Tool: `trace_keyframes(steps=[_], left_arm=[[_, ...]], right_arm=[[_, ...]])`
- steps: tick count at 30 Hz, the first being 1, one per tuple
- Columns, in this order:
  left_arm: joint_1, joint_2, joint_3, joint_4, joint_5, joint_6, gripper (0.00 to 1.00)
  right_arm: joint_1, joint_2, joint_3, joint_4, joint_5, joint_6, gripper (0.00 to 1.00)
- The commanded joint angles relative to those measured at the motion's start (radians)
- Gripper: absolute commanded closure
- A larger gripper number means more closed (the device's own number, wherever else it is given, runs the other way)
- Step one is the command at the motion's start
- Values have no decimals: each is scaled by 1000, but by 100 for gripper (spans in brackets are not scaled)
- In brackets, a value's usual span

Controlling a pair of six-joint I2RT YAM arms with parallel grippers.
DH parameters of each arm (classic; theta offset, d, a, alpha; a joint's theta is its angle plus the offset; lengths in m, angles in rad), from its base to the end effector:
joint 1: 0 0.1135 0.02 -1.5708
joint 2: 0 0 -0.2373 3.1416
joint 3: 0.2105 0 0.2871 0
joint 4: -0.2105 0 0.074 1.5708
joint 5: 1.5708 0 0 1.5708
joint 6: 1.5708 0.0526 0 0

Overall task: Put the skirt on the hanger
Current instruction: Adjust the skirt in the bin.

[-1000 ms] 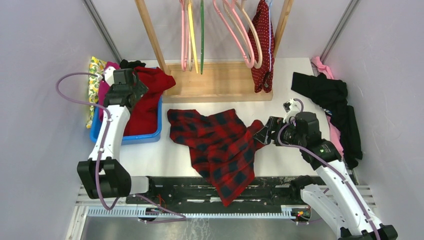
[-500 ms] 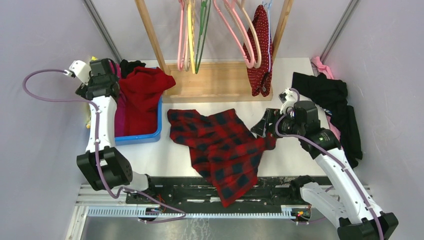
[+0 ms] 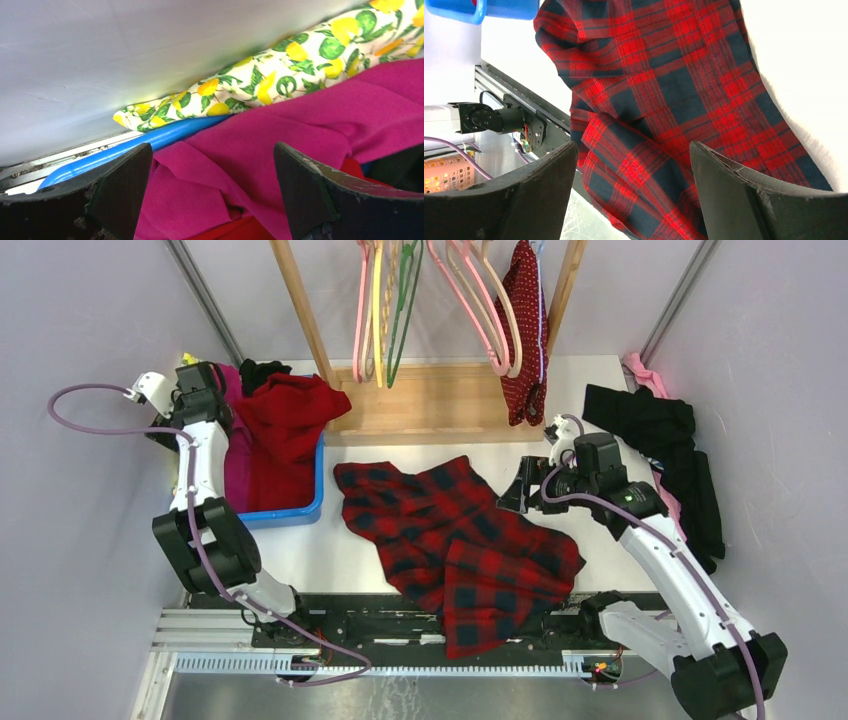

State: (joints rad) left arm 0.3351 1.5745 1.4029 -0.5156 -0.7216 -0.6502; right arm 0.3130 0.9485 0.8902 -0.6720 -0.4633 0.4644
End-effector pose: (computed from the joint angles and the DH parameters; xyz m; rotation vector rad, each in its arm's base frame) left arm 0.3621 0.1629 0.2900 -1.3208 1.6697 0.6255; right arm 0.2360 0.1011 0.2691 -0.0699 2.3851 0.9199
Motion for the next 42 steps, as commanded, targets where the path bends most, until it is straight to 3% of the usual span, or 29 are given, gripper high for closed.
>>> trace_keyframes(steps=[1,9,20,30,35,42], left_arm=[[46,12,30,89,-39,-34,4],[59,38,44,103,-24,-55,5],[89,21,-104,196,-41,-149,6],[141,58,-129,287,31,-145,7],[156,73,-148,339,92,-112,12],[161,97,-153,393,142,-57,27]], right_arm=[[5,40,51,21,-27,-31,12],[13,106,54,54,-27,-35,12],[29,161,35,112,-41,-16,13],[82,218,29,174,-15,5,14],[97,244,33,197,-8,9,14],[113,257,35,208,5,13,14]])
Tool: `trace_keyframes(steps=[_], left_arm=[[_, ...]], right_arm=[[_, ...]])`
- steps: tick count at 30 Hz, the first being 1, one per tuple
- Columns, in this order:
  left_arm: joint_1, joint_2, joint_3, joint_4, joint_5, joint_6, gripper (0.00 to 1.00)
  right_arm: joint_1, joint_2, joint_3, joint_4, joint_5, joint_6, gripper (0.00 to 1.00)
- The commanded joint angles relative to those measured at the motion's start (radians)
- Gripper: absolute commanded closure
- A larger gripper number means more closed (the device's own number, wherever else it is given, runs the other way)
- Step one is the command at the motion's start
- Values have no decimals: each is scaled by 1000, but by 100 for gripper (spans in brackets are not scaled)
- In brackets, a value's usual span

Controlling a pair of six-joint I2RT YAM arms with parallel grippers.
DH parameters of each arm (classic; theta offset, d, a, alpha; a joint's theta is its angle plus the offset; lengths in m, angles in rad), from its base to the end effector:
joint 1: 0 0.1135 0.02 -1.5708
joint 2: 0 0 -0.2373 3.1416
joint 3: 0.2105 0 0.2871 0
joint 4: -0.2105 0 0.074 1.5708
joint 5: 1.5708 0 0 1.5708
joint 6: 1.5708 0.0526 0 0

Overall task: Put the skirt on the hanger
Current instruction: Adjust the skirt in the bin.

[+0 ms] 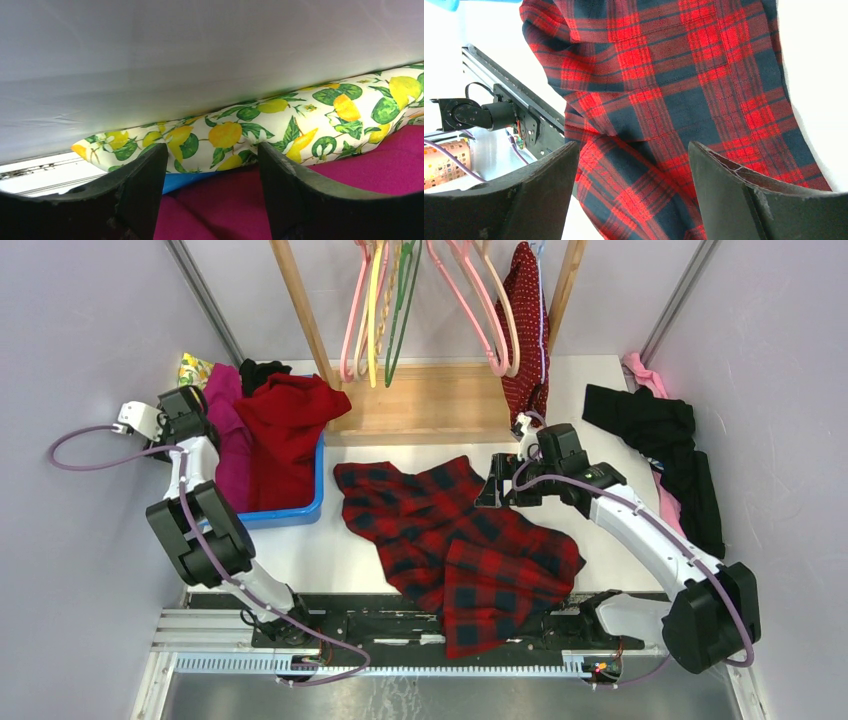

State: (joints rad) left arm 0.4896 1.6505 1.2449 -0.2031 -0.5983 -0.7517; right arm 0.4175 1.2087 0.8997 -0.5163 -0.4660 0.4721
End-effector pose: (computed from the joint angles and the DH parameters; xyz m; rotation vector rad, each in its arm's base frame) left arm 0.3540 0.2222 0.2272 -1.4775 1.4928 0.4926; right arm 0.2681 0.1448 0.2183 -0.1634 2.5019 0.9548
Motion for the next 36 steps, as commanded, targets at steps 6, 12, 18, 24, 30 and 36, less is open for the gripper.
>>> trace_keyframes(steps=[6,12,18,24,30,36], left_arm=[[11,43,29,62,73,51,68],[10,-40,24,70,143,54,87],[9,-164,39,38,257,66,97],[8,-251,135,-40,483,88,96],[5,-316,218,-73,795,59,94],[-48,-338,251,-59,1025,22,93]], right_arm=[[14,4,27,61,12,8,14],[19,16,19,78,9,11,14],[29,36,9,110,4,22,14],[38,22,-1,113,7,23,14],[40,-14,-11,96,16,18,14],[40,-55,-27,86,18,23,14]])
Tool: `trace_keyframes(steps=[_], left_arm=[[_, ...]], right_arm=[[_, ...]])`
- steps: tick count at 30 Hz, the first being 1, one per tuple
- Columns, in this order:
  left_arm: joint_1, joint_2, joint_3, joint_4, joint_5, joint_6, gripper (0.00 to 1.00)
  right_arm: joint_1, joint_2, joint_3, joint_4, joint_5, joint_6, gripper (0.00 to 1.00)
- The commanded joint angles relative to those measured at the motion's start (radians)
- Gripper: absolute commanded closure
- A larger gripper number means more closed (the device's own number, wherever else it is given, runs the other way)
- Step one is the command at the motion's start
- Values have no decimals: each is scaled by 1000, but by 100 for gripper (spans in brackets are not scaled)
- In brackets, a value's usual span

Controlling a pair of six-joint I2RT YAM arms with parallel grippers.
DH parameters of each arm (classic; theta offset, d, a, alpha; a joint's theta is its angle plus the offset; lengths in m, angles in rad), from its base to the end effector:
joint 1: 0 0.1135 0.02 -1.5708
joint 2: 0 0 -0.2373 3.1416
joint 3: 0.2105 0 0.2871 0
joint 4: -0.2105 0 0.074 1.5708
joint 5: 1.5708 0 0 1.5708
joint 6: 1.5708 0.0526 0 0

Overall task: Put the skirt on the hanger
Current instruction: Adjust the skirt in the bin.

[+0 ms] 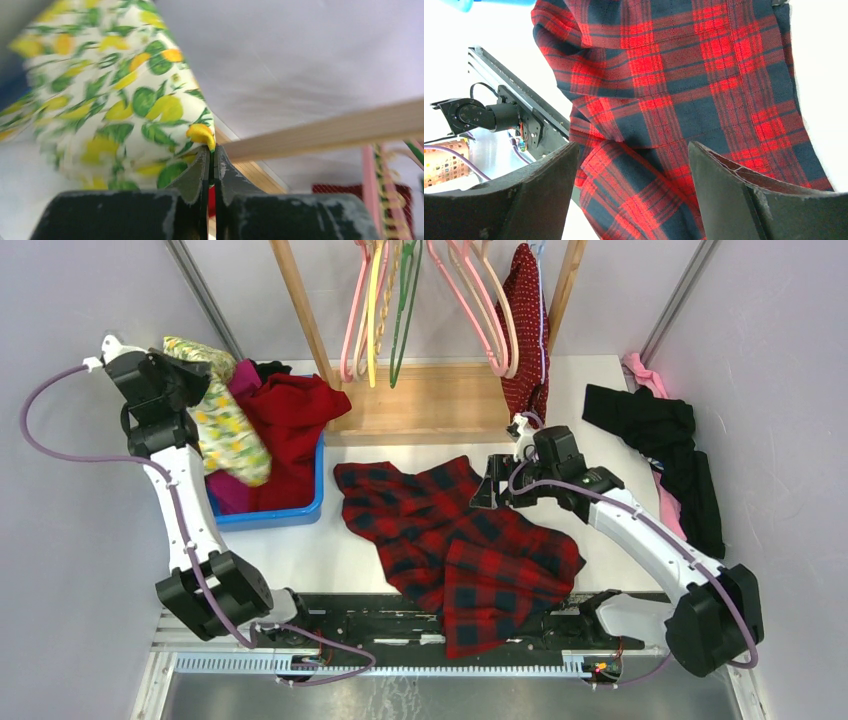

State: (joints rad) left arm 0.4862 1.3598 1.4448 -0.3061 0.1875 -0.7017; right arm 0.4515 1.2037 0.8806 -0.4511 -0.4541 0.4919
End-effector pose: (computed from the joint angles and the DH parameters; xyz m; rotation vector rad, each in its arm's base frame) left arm 0.3296 0.1631 0.4016 -0.8923 1.5626 -0.3222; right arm 0.2660 0.1546 0.2179 -0.1890 2.4592 0.9746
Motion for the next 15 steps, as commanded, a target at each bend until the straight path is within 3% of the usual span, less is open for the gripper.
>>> trace_keyframes(steps=[1,4,11,15], left_arm=[[-66,-49,45,45,261,-28,93],[-140,-68,-16,85,296,-45,93],[-299,-84,-186,115,193,-9,92],[-302,-75,-318,124,21,24,91]], right_arm=[[6,-57,-11,19,8,4,14],[6,-76,-24,15,8,9,14],[9,-125,-55,8,13,18,14],[11,-159,-77,-1,19,21,14]])
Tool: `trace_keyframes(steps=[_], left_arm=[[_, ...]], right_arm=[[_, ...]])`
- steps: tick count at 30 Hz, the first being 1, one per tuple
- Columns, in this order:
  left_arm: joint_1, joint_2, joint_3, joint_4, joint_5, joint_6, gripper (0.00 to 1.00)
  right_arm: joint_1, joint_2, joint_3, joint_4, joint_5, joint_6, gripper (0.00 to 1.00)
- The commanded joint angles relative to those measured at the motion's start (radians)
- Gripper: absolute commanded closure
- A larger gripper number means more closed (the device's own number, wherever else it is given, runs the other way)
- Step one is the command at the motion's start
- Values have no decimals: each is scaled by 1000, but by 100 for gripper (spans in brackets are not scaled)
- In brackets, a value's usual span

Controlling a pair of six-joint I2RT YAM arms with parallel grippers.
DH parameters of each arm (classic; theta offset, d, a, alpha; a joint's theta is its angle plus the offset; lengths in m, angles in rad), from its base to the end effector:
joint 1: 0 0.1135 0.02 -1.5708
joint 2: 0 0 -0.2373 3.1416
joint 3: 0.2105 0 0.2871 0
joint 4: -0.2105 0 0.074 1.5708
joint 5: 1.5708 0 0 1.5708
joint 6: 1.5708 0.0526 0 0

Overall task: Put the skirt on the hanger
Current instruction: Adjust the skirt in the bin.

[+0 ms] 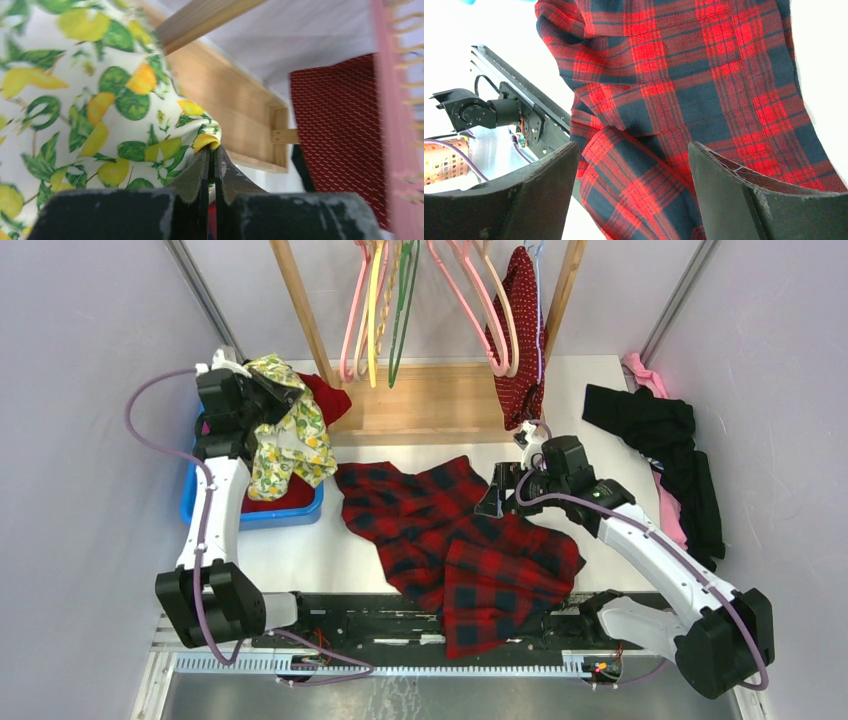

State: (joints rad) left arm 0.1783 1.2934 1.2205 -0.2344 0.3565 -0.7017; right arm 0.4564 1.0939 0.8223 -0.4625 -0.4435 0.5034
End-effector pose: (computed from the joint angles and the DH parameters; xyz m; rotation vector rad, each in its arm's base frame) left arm 0.3545 0.0452 0.3438 -0.5828 1.8263 -0.6906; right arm 0.2484 0.1471 0.2254 -0.1853 2.4211 0.9791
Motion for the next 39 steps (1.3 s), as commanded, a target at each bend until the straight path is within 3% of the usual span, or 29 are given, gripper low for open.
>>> trace_keyframes(steps=[1,6,10,13,20,24,33,39], left_arm=[[7,-2,-118,54,-195,30,91],[14,67,-150,60,-415,63,89],[13,204,-89,41,-458,55,66],[15,301,-53,11,-525,49,59],[-11,483,-45,6,-627,48,60],[-13,571,-15,54,-589,70,61],[-50,799,246,16,-603,153,64],[-58,963,529,-69,-601,217,65]], right_arm=[[6,-57,-23,7,11,9,14],[6,-90,-62,9,14,14,14],[6,-97,-87,20,14,14,14],[6,-102,-102,35,14,15,14],[6,-74,-138,90,2,28,14],[6,-55,-141,96,7,16,14],[7,46,-154,153,19,-11,13],[5,125,-152,189,21,-25,13]])
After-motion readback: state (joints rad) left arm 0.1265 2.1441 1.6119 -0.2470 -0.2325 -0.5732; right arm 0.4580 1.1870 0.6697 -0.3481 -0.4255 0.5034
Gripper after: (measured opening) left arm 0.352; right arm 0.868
